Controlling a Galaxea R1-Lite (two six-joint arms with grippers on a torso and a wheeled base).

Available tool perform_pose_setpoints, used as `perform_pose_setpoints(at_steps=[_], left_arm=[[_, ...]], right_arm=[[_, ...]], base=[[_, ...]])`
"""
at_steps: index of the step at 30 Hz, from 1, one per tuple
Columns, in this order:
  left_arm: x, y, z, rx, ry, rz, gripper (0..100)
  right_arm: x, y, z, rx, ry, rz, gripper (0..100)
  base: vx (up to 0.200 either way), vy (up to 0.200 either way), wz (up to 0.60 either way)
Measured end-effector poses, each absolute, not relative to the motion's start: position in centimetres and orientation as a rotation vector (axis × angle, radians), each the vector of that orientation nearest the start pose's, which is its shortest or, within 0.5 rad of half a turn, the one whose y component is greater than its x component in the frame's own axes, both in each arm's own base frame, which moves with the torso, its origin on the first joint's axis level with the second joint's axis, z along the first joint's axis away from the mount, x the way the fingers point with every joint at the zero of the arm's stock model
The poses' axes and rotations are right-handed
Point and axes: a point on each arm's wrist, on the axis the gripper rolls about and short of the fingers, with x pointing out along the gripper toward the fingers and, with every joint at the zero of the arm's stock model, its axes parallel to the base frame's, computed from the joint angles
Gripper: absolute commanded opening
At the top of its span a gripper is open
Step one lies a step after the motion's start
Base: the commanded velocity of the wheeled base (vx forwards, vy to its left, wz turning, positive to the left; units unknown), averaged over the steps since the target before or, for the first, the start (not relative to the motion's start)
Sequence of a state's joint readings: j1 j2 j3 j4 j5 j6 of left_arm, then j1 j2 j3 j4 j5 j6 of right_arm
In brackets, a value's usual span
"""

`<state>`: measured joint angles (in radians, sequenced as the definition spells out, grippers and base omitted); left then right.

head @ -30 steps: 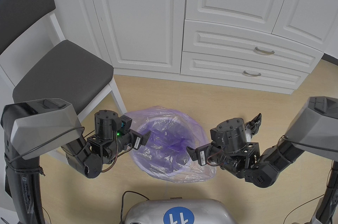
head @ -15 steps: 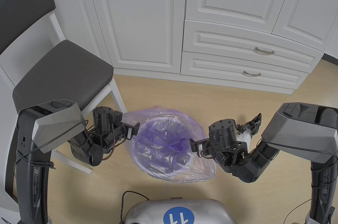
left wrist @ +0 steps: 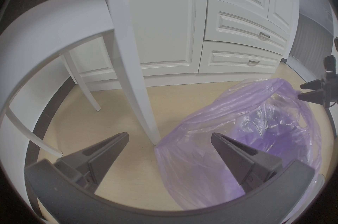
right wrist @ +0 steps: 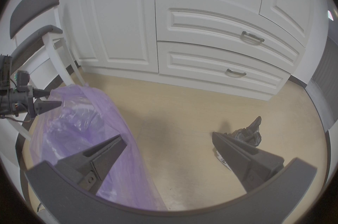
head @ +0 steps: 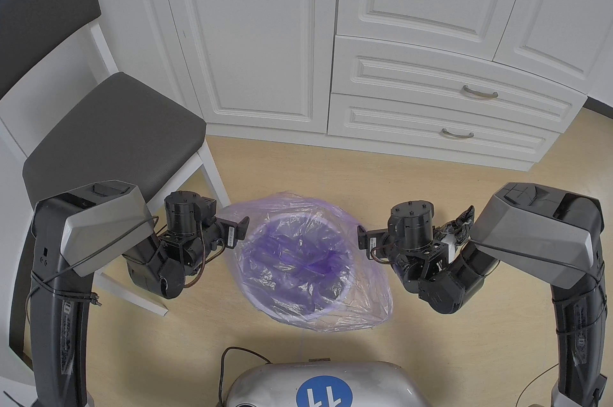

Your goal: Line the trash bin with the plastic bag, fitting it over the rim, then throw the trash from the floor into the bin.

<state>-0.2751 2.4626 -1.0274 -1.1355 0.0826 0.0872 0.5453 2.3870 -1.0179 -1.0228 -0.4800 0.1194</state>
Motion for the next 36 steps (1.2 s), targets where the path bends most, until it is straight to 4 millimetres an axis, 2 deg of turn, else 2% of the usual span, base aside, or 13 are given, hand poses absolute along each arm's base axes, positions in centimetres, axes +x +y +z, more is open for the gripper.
perform_pose_setpoints(at_steps=[8,16,24,36], left_arm=[[41.8,-10.8,0.0,0.132,0.261,-0.187,100],[41.6,-10.9,0.6,0.128,0.227,-0.188,100],[42.3,-10.8,0.2,0.126,0.220,-0.182,100],[44.1,-11.3,-1.5,0.053,0.207,-0.173,100]], right_arm=[[37.7,21.1,0.8,-0.019,0.241,0.037,100],[37.1,21.4,0.7,-0.027,0.250,0.053,100],[37.9,20.8,-0.3,-0.030,0.265,0.042,100],[41.2,19.7,-1.2,0.021,0.215,-0.016,100]], base=[[0.000,0.000,0.00],[0.000,0.000,0.00],[0.000,0.000,0.00],[0.000,0.000,0.00]])
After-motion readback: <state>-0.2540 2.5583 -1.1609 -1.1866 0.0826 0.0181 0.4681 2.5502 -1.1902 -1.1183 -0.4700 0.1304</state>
